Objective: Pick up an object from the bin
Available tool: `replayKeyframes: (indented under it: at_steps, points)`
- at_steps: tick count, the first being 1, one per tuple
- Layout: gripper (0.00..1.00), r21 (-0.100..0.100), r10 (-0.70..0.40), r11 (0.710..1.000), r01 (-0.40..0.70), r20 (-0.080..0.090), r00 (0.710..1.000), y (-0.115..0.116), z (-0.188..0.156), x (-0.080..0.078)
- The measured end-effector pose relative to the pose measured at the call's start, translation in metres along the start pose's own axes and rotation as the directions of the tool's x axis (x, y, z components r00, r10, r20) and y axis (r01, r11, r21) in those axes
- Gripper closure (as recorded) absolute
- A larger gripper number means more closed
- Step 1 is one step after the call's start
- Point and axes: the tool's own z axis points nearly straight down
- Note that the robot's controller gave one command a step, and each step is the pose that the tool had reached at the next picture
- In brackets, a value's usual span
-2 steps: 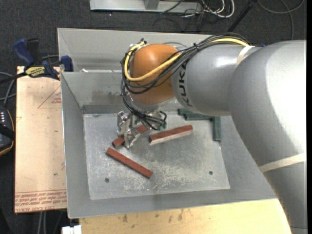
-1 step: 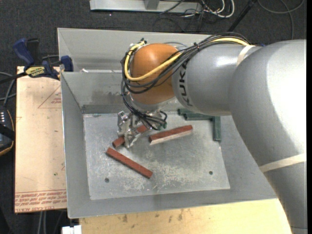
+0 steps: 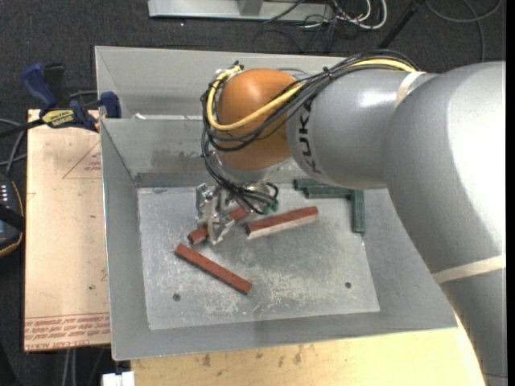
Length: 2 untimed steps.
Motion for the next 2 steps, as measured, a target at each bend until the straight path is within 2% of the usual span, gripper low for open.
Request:
replayKeyframes:
  at_steps: [2]
  points:
    - [1.00, 0.000, 0.000, 1.000, 0.000, -0.002, 1.000, 0.000, -0.035, 0.000]
